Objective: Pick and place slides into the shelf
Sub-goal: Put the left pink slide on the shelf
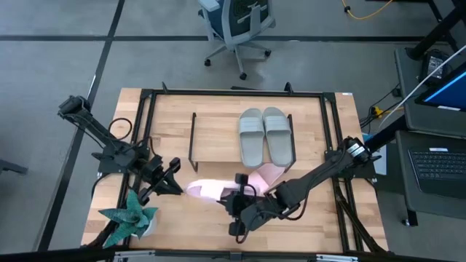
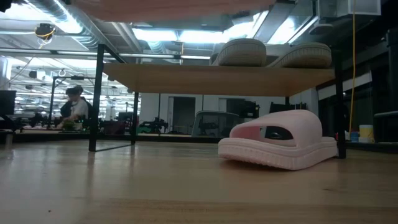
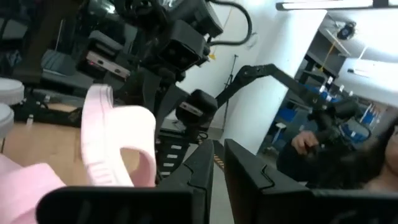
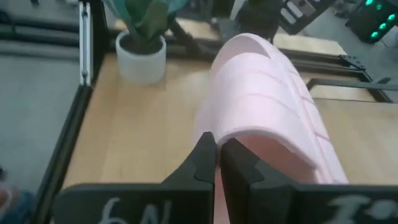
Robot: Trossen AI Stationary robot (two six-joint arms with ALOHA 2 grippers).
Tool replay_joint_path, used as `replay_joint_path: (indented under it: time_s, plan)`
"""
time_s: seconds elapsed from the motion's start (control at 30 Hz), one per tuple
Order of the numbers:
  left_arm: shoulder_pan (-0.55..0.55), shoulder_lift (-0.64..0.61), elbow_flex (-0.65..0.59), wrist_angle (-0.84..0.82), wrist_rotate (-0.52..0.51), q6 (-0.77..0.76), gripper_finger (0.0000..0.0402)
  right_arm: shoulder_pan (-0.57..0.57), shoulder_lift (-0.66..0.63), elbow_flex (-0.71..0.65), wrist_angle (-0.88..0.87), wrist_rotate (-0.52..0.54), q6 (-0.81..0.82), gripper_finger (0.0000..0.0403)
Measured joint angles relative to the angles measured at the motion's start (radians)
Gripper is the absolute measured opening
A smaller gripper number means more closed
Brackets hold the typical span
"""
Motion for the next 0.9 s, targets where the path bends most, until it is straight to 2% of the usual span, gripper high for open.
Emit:
replay_joint_path:
  time_s: [0.07, 0.17, 0.33, 0.43, 0.53, 0.7, 0.9]
  plan:
    - [-0.002, 0.000, 0.000, -0.001, 0.000, 0.035, 0.0031, -0.002, -0.001, 0.036, -0.076, -0.039, -0.001, 0.0010]
    - [-0.002, 0.000, -0.001, -0.002, -0.008, 0.123, 0.0031, -0.016, -0.003, 0.053, -0.100, -0.109, -0.004, 0.0010]
    - [-0.002, 0.000, -0.001, -0.027, -0.108, 0.312, 0.0031, -0.071, -0.003, 0.054, -0.107, -0.267, 0.010, 0.0010]
    - [-0.002, 0.001, 0.029, -0.123, -0.164, 0.392, 0.0031, -0.105, -0.003, 0.054, -0.115, -0.297, 0.045, 0.0010]
    - [-0.003, 0.004, 0.096, -0.303, -0.222, 0.453, 0.0031, -0.136, -0.016, 0.054, -0.120, -0.371, 0.057, 0.0010]
    - [-0.032, 0.011, 0.216, -0.545, -0.385, 0.558, 0.0031, -0.179, -0.050, 0.054, -0.140, -0.484, 0.078, 0.0010]
    - [-0.086, 0.017, 0.287, -0.599, -0.585, 0.782, 0.0031, -0.236, -0.111, 0.054, -0.160, -0.586, 0.110, 0.0010]
